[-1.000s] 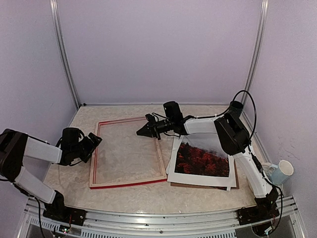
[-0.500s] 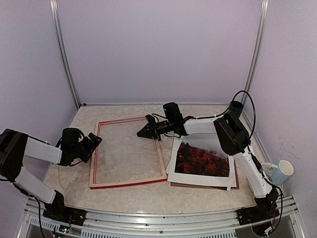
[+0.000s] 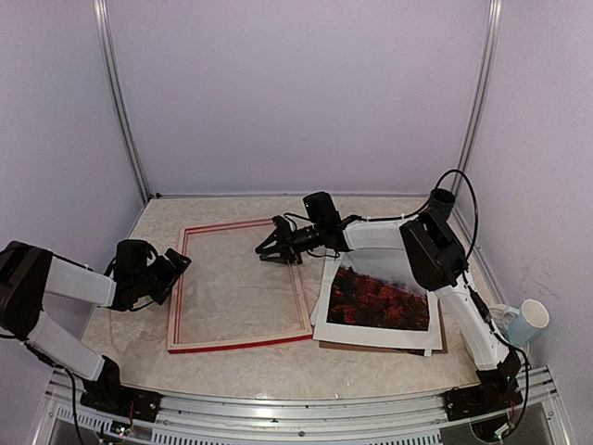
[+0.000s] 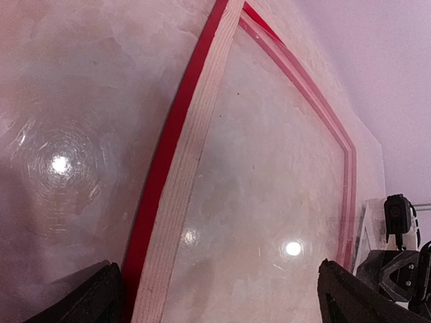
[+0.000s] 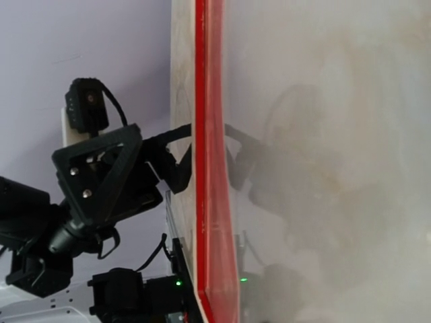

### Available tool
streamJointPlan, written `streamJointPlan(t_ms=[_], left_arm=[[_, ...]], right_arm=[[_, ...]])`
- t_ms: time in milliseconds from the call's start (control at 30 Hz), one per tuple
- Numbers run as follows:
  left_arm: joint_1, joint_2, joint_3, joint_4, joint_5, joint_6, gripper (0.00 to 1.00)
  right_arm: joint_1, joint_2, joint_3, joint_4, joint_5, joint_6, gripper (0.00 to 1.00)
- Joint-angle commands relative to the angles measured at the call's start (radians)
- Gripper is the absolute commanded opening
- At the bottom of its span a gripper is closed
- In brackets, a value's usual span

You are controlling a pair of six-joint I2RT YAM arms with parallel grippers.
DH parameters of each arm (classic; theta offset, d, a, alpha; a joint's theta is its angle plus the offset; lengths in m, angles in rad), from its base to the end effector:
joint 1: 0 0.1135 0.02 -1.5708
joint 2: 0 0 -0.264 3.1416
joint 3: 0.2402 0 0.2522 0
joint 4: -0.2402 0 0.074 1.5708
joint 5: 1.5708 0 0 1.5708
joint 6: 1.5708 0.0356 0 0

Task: Put the photo into the frame
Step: Place the glass panel at the frame body.

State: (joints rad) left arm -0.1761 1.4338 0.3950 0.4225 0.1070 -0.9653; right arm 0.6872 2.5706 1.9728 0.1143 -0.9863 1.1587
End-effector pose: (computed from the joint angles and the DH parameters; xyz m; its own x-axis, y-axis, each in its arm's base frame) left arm 0.2447 -0.0474 0.1311 -0.5377 -0.7347 -0.4137 -0.3199 0.6317 -0.7061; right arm 0.4150 0.3790 0.1244 -0.9877 -0.1565 0.0006 -0.0395 0.2535 0.9665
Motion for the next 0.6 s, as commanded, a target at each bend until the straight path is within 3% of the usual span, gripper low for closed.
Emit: streamJointPlan(t_ms=[0,567], left_arm=[[-0.016,0.013,-0.009,0.030,0.063,-0.013,0.99],[-0.016,0.011,-0.010,0.029,0.058,-0.011,0.99]], right_arm=[[0.022,0.023,0.045,-0.070,0.031,-0.062,0.33],[0.023,0.010,0.120,-0.261,0.098,-0.187,0.51]])
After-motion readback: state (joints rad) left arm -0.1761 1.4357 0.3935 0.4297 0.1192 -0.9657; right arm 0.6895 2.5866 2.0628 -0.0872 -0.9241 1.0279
